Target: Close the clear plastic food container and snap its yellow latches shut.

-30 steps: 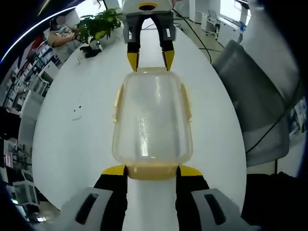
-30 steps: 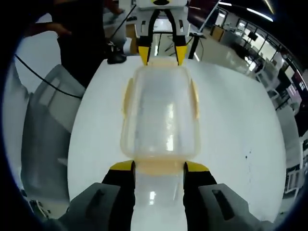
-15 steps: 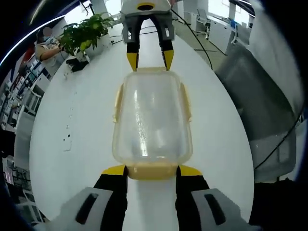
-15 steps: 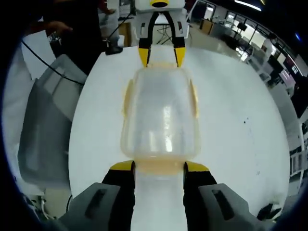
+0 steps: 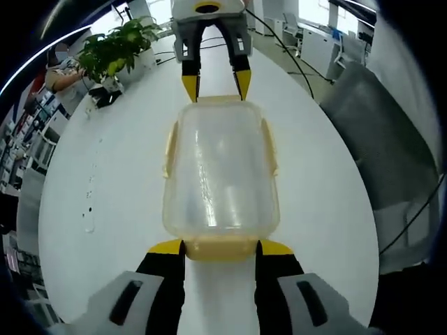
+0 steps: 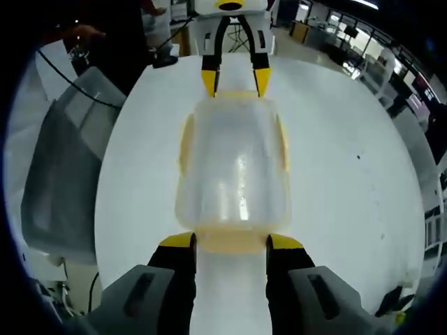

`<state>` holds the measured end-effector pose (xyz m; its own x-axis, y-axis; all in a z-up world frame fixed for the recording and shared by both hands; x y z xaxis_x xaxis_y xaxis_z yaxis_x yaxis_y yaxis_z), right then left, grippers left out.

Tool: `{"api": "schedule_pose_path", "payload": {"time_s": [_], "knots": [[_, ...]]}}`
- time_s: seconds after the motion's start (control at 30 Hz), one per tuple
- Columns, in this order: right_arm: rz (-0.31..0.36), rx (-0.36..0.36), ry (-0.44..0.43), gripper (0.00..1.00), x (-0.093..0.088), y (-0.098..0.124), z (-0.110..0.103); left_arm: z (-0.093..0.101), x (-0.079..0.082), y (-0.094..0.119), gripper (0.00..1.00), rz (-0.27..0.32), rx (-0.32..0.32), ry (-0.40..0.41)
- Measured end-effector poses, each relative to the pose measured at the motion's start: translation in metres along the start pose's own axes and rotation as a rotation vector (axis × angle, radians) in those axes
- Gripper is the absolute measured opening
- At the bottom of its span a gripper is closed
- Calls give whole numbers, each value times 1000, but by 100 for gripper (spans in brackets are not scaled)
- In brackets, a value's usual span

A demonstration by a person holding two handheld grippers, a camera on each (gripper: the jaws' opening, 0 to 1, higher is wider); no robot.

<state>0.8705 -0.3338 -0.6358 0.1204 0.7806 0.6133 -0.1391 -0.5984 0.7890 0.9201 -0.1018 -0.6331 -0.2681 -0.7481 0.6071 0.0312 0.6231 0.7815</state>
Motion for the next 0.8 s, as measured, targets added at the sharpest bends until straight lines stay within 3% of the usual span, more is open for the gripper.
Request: {"api": "schedule_pose_path", "payload": {"time_s": [0.8], "knots": [[-12,33,-13,36,-4,-10,5,0,-8,-7,33,6,-15,31]]}}
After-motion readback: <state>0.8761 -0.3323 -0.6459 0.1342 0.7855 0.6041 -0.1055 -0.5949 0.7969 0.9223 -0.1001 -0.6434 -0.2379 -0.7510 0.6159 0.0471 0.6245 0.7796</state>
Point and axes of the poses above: the point that each gripper's makers call its tool centre point, and the gripper's own axes: y roughly backward along the fingers, z roughly to its right, x roughly out of its top, the point moved 9 cm from there along y, roughly backward along the fingers, and after that the axes turned 12 degrees about z, right-handed, at the moved point
